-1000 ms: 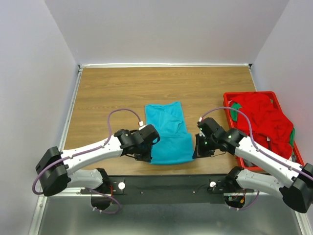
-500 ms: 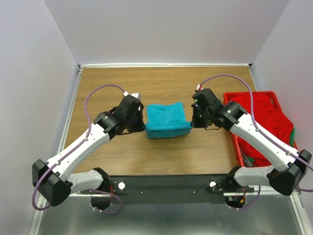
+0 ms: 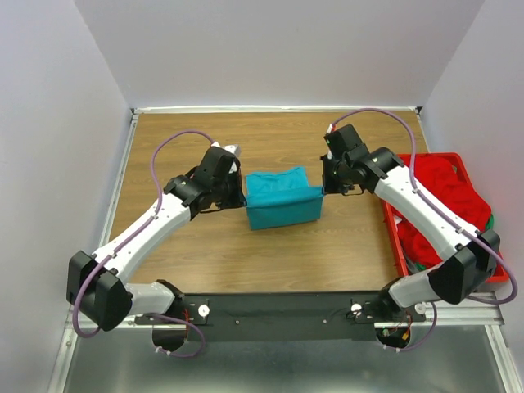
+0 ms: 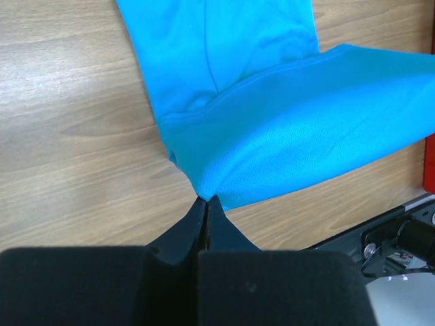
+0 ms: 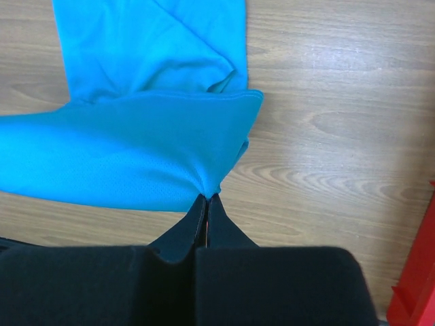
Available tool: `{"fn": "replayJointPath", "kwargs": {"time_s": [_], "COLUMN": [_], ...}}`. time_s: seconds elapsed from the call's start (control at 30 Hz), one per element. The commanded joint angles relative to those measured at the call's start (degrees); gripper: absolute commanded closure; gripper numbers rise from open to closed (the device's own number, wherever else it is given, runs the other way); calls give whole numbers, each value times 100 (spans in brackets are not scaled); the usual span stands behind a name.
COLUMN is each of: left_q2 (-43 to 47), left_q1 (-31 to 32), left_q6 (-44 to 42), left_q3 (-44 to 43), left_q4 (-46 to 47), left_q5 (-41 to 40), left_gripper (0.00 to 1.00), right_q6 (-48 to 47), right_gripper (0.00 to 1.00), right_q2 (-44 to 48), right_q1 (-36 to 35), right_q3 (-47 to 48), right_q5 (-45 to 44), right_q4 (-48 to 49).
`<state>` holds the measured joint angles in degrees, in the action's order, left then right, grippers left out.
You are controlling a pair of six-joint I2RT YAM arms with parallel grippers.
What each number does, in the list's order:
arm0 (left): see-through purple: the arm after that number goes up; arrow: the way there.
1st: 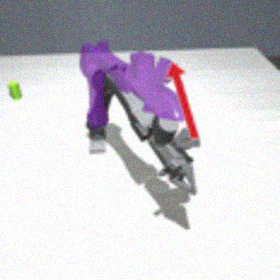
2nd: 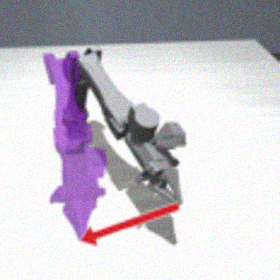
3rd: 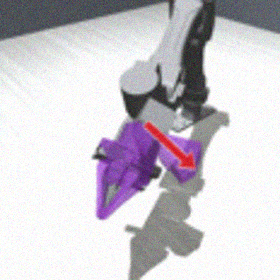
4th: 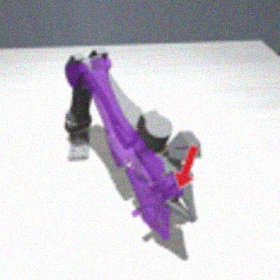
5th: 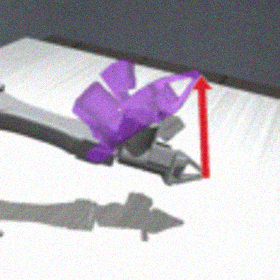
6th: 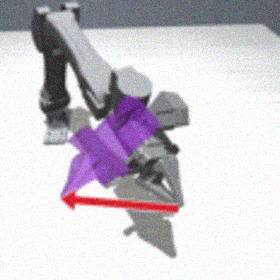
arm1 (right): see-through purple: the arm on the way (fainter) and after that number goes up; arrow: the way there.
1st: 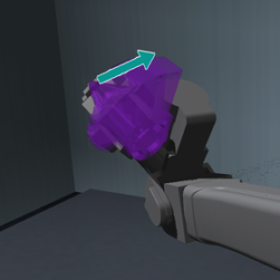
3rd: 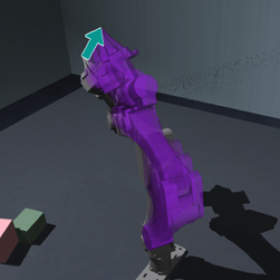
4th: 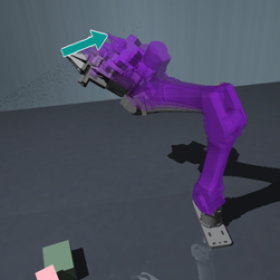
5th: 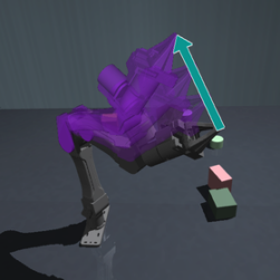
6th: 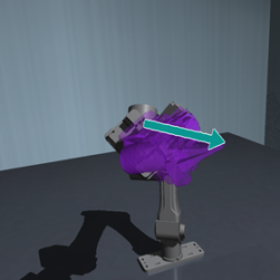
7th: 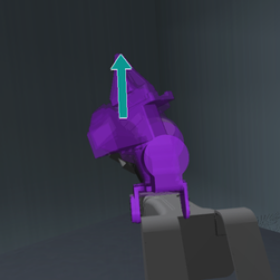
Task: Fold and stack the t-shirts
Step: Fold the tshirt
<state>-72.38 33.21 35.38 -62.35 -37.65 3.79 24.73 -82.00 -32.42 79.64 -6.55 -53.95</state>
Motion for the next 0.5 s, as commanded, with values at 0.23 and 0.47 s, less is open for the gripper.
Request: {"fn": "replayJointPath", "kwargs": {"time_s": [0.23, 0.47], "left_q2": [715, 1472], "left_q1": [-8, 80], "left_q6": [-127, -321], "left_q3": [504, 1066], "left_q4": [161, 179], "left_q5": [824, 1519], "left_gripper": [100, 100], "right_q6": [-364, -355], "right_gripper": [99, 99], "right_q2": [851, 1634], "right_q1": [52, 43], "right_q3": [-518, -1055], "right_q5": [793, 1471], "right_q4": [25, 8]}}
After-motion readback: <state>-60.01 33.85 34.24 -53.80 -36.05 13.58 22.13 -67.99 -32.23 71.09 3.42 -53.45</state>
